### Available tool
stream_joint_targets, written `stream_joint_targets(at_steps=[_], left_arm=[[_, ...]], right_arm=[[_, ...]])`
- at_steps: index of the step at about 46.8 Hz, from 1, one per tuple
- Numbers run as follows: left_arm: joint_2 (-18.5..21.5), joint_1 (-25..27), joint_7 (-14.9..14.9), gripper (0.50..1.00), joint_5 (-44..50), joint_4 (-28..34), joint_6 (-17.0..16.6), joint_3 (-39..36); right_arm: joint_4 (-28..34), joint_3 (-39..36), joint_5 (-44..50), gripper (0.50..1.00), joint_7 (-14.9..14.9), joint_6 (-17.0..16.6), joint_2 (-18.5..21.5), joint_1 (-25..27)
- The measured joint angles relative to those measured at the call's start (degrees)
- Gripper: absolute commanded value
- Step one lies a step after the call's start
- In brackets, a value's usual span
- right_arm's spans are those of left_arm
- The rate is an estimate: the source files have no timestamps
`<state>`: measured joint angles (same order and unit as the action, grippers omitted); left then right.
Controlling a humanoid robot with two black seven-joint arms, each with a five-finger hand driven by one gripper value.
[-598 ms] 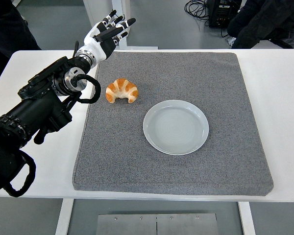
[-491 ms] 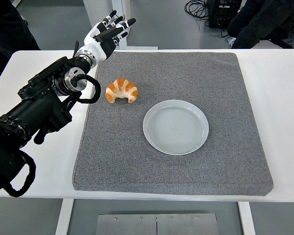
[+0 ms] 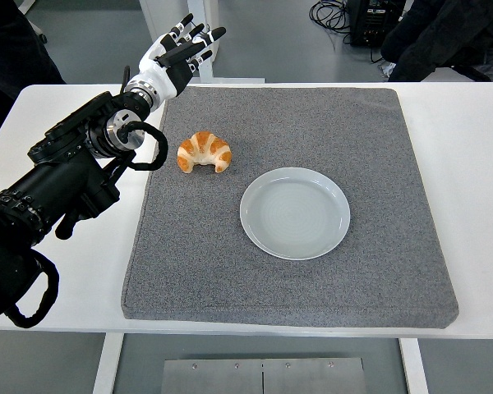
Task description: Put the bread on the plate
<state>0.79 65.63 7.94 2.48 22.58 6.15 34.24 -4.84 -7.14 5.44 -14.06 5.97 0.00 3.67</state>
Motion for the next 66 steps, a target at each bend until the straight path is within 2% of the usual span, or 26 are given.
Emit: stream_joint_targets(at_steps=[11,16,22,26,35,40,45,54,60,66], left_arm=[[-0.01,1.02,0.13,1.000,-1.11,0.05,-0.33,-1.60],[0.82,2.26,0.08,1.000,-4.09,0.29,-0.70,-6.02],[3.74,5.08,-0.18,1.000,-8.88,0.81,-1.46,-13.21],[7.18,7.10,-0.29,1.000,-10.45,3.22,-1.31,-18.29],[15.55,12.83,-0.36,0.999,-14.45,14.03,-0.99,-29.61],[20.28,15.94,-0.26,0.999,-23.45,22.36,-1.09,-35.40],[23.33,17.35,-0.21,0.999,-34.24,28.30,-1.23,-36.43],[25.89,17.67,-0.68,1.000,-49.89,33.00,-1.06,-37.42],[28.69,17.66,-0.55,1.000,-54.62,36.24,-0.71,-39.06],[29.00,16.17,-0.45,0.998,-63.08,37.13,-1.91,-39.69]], right_arm=[[0.00,0.02,0.00,1.000,0.00,0.00,0.00,0.00],[0.00,0.01,0.00,1.000,0.00,0.00,0.00,0.01],[0.00,-0.05,0.00,1.000,0.00,0.00,0.00,0.01],[-0.04,-0.07,0.00,1.000,0.00,0.00,0.00,0.00],[-0.09,-0.02,0.00,1.000,0.00,0.00,0.00,-0.05],[-0.09,-0.04,0.00,1.000,0.00,0.00,0.00,-0.20],[-0.09,-0.13,0.00,1.000,0.00,0.00,0.00,-0.30],[-0.18,-0.16,0.01,1.000,0.00,-0.03,0.00,-0.24],[-0.27,-0.16,0.01,1.000,0.00,-0.09,0.00,-0.25],[-0.27,-0.16,0.01,1.000,0.00,-0.09,0.00,-0.25]])
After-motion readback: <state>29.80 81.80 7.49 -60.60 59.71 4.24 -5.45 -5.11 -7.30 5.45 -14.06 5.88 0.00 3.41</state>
